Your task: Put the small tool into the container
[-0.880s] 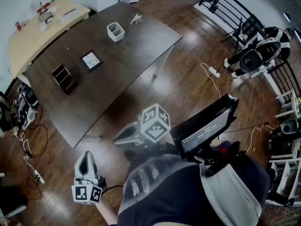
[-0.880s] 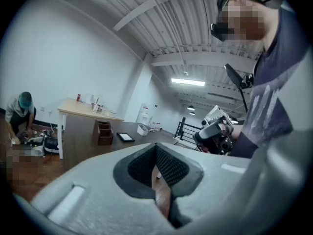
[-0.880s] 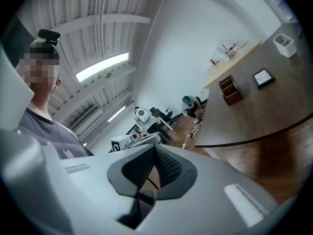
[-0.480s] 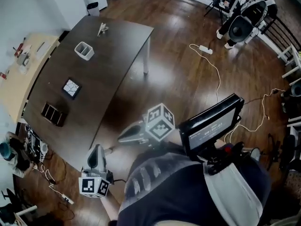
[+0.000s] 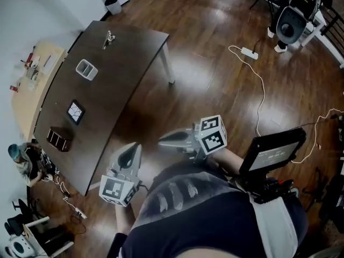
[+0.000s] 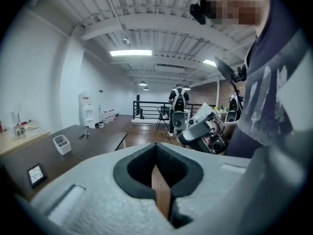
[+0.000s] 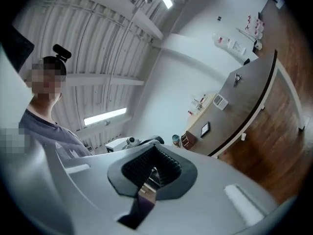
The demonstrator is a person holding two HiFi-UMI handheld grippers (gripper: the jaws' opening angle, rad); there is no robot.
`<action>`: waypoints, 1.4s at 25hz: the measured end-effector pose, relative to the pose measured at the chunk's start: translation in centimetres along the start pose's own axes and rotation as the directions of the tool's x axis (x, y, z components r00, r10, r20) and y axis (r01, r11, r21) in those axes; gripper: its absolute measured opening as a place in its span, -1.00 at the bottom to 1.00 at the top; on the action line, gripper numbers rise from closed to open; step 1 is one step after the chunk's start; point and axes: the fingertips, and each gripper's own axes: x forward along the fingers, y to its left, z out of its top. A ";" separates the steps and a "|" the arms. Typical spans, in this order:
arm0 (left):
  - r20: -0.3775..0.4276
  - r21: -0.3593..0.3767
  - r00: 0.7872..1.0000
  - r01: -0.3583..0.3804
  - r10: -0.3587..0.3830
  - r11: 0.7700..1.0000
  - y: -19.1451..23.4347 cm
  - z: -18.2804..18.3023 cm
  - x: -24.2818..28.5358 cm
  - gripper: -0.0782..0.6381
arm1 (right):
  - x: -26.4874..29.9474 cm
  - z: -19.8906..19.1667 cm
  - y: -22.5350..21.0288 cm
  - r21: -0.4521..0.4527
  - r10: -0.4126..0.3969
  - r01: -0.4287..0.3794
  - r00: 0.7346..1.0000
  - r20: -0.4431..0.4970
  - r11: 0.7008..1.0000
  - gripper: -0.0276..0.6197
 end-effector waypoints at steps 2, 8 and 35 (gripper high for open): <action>-0.008 0.029 1.000 0.027 -0.027 0.999 -2.5 1.9 3.2 -0.79 | -4.7 1.3 -0.1 -0.013 -0.016 0.017 0.999 0.029 1.000 -0.91; -0.054 0.062 0.992 0.121 -0.118 0.991 -2.6 7.6 11.2 -0.79 | -11.1 6.8 -2.7 0.031 -0.079 0.076 0.988 0.133 0.997 -0.91; 0.214 -0.163 0.954 0.248 -0.211 0.955 20.4 12.9 26.0 -0.79 | -6.4 22.8 -16.5 -0.008 -0.410 0.410 0.911 -0.029 0.912 -0.91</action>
